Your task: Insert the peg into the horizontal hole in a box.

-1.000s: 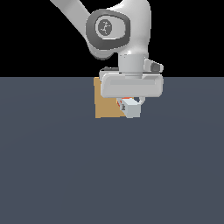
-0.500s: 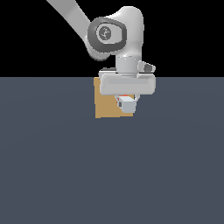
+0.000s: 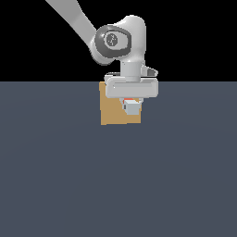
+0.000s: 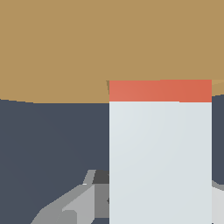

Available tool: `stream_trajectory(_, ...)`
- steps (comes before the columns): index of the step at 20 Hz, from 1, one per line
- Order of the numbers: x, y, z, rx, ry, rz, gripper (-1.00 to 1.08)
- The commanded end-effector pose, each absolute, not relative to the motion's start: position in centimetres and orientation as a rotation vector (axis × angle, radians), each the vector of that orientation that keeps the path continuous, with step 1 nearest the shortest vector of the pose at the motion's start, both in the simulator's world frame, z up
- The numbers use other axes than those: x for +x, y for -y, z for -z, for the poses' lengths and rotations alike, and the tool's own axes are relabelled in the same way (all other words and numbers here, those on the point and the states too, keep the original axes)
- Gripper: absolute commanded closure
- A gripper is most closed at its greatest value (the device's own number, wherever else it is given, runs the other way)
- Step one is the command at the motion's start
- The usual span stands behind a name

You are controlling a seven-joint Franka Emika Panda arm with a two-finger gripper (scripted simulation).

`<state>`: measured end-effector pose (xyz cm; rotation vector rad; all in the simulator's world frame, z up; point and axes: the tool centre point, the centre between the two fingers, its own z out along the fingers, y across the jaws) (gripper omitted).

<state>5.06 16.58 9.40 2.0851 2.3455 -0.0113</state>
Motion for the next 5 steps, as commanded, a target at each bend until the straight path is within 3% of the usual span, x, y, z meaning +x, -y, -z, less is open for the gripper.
stream_trajectory(1, 5.06, -17.89, -9.65, 2.074, -2.356, -0.002, 1.08)
stream_trajectory(5, 5.2, -17.45, -9.65, 2.074, -2.356, -0.002, 1.08)
